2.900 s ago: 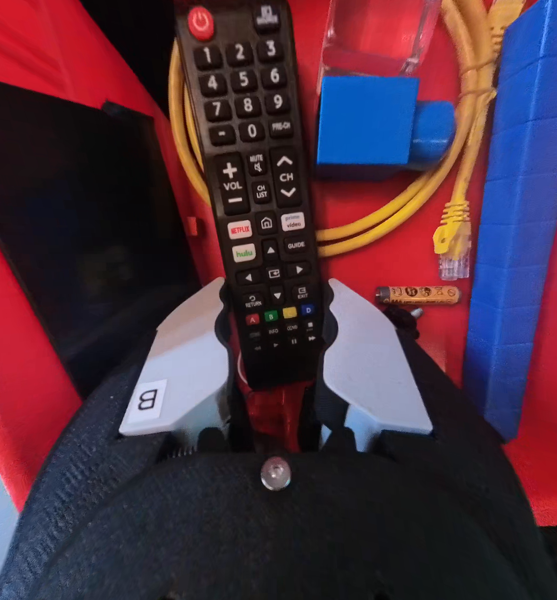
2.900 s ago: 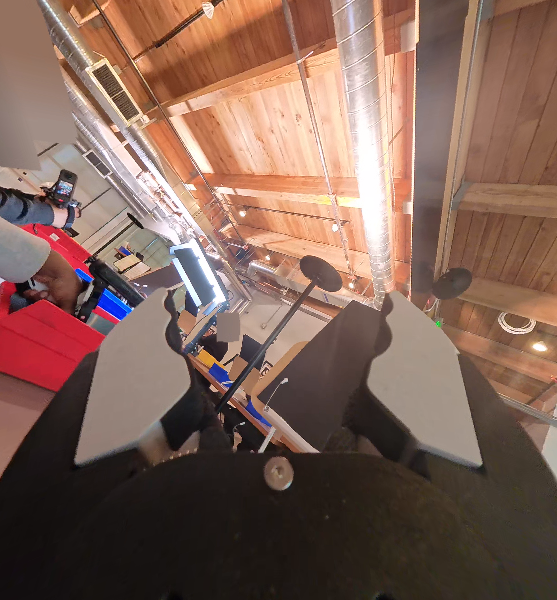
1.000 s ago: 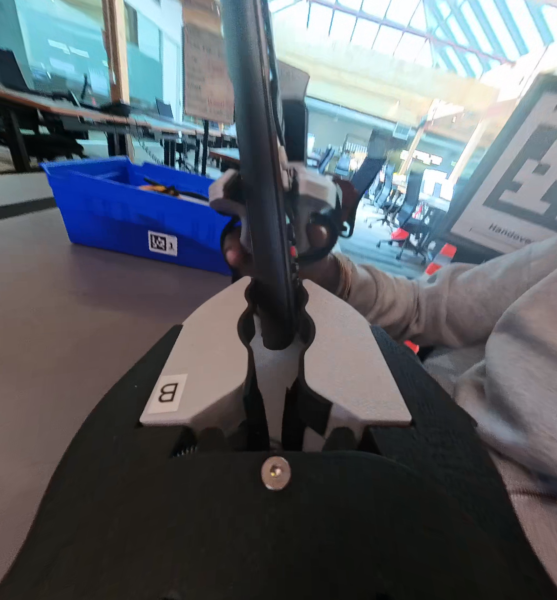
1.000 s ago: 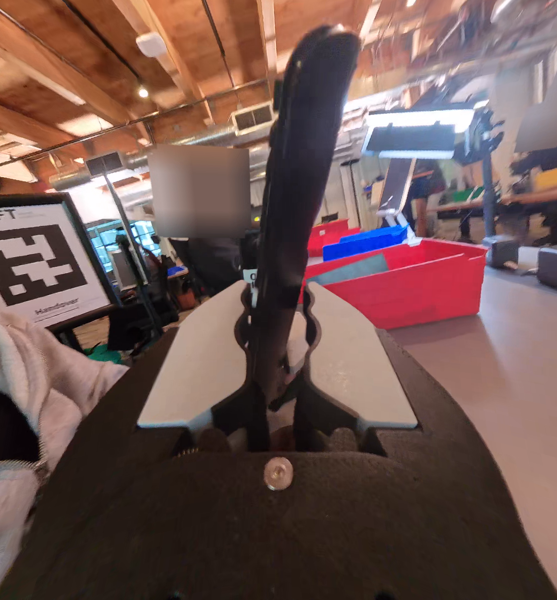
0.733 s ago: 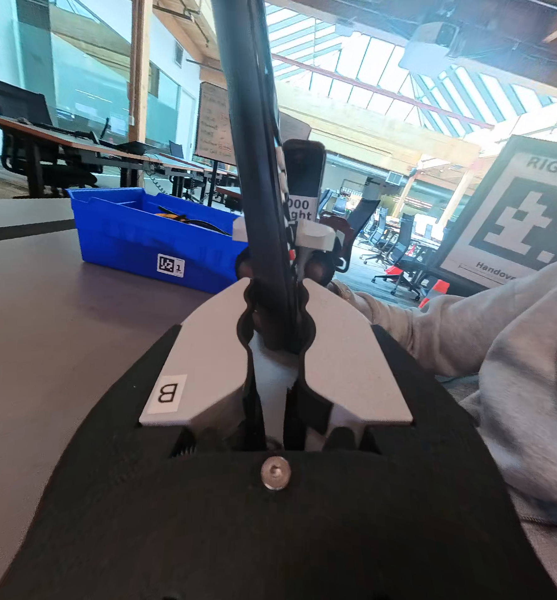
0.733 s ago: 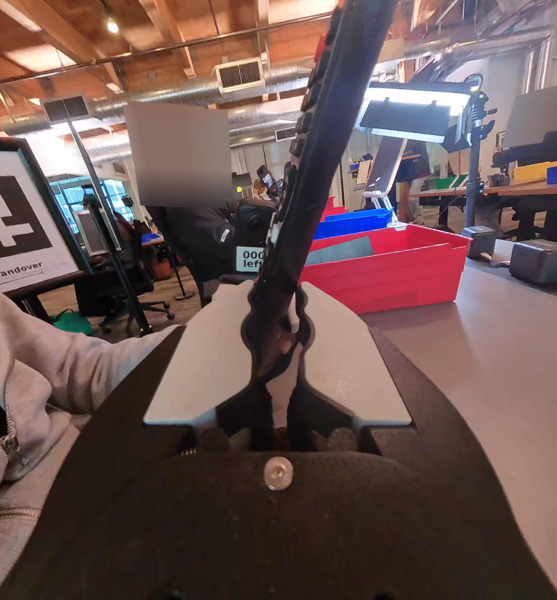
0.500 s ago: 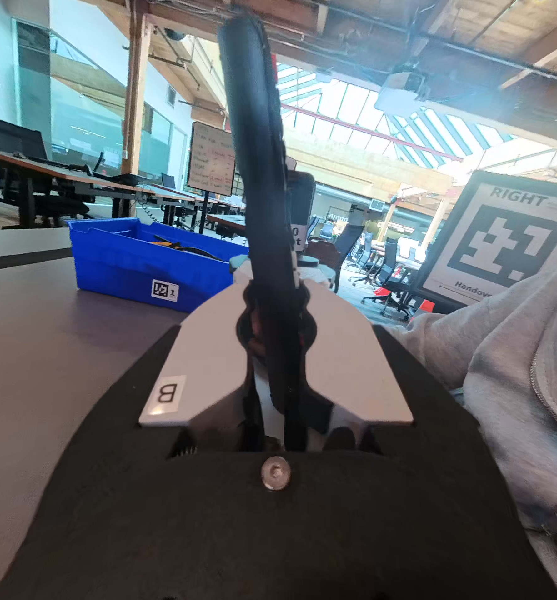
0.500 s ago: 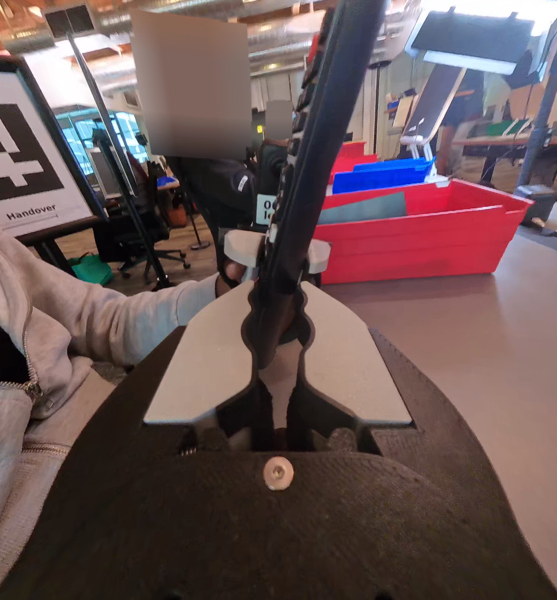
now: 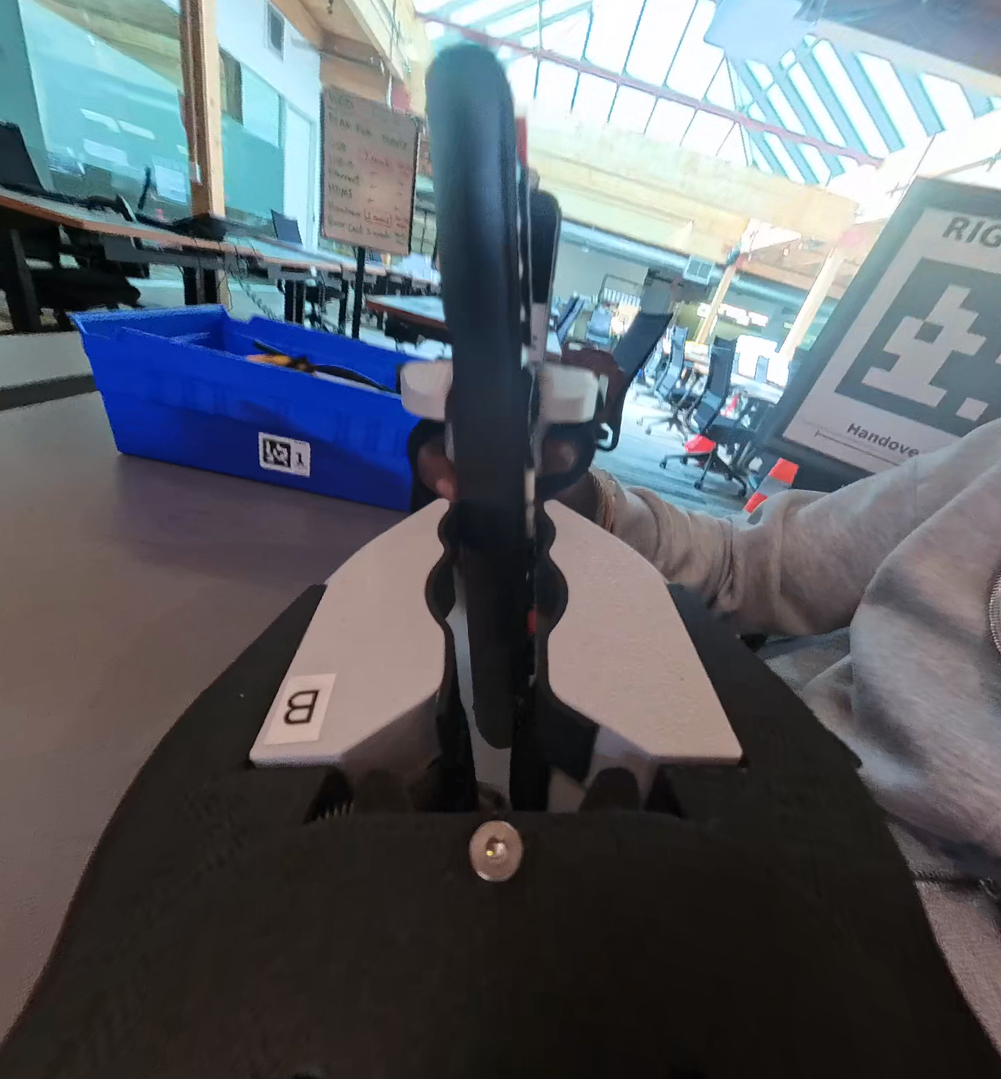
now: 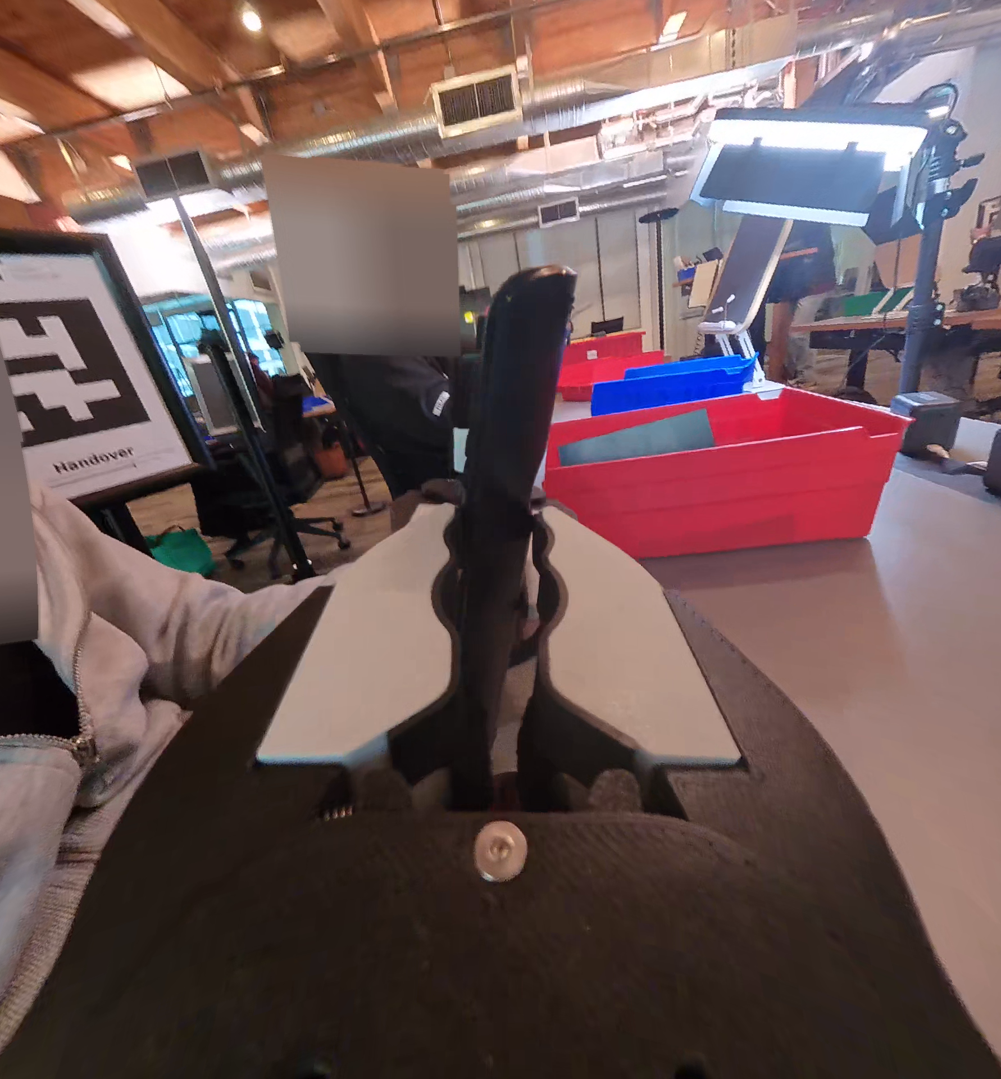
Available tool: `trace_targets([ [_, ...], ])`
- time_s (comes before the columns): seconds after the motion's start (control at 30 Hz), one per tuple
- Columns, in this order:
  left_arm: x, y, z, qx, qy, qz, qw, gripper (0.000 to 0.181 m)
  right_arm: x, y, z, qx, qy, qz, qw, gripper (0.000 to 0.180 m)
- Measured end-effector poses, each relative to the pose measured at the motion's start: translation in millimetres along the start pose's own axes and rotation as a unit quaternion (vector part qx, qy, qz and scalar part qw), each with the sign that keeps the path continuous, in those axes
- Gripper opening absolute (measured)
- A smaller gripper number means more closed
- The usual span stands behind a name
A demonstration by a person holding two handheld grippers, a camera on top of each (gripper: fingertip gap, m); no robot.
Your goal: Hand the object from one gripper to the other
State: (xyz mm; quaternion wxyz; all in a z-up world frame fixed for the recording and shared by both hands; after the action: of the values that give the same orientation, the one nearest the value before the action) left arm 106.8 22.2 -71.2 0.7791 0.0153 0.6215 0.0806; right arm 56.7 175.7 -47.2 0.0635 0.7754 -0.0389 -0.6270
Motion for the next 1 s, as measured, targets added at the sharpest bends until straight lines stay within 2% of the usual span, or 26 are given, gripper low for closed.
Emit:
trace_targets([
  [0.07,-7,-6,2,0.001,0.007,0.05,0.999,0.039,3,1,0,0.005,-0.01,-0.023,1.0,0.022],
  [0.13,-12,-13,0,-0.003,-0.002,0.081,0.997,0.045,9,6,-1,0.003,-0.015,-0.05,0.999,0.022],
  [0.17,-13,-14,0,-0.002,-0.004,0.09,0.996,0.045,12,8,-2,-0.002,-0.015,-0.061,0.998,0.022],
  [0.2,-14,-15,1,0.004,-0.003,0.095,0.996,0.033,15,11,-3,-0.007,-0.015,-0.072,0.997,0.022],
  [0.23,-13,-15,1,0.006,0.001,0.093,0.996,0.023,18,13,-4,-0.009,-0.017,-0.082,0.996,0.023],
  [0.37,-13,-15,2,0.002,0.007,0.088,0.996,0.023,18,13,-5,-0.008,-0.025,-0.078,0.997,0.024],
  [0.47,-9,-11,1,0.002,0.005,0.055,0.998,0.023,5,5,-2,-0.009,0.001,-0.006,1.0,0.038],
  [0.57,-4,-4,3,0.014,0.004,0.025,1.0,0.023,-4,-3,1,-0.014,0.03,0.048,0.998,0.039],
  [0.6,-3,-2,3,0.016,0.004,0.017,1.0,0.023,-4,-4,2,-0.013,0.033,0.048,0.998,0.038],
  [0.67,-1,-1,3,0.014,0.004,0.008,1.0,0.023,-3,-3,-1,-0.03,0.021,0.035,0.999,0.023],
  [0.8,-3,-1,4,0.009,0.016,0.014,1.0,0.025,-7,-5,-6,-0.014,-0.023,0.027,0.999,0.02],
  [0.9,-3,5,3,0.028,0.0,-0.001,1.0,0.038,-6,-3,-8,-0.023,-0.024,0.026,0.999,0.018],
  [0.93,-2,6,3,0.024,0.007,-0.012,1.0,0.029,-5,-2,-9,-0.026,-0.024,0.024,0.999,0.018],
  [1.0,-3,7,3,0.007,0.03,-0.015,0.999,0.027,-5,-1,-10,-0.025,-0.018,0.03,0.999,0.018],
])
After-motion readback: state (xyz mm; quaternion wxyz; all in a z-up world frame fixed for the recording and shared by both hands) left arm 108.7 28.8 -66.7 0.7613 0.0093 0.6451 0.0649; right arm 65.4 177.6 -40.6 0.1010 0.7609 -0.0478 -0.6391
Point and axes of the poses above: each gripper's, where its closed fingertips meet, y out along the fingers, x out of its underside, z = x × y across the jaws, the point moved 9 cm from there along -y, back along the fingers, and after that the axes turned 10 degrees about x, right-handed, at the moved point
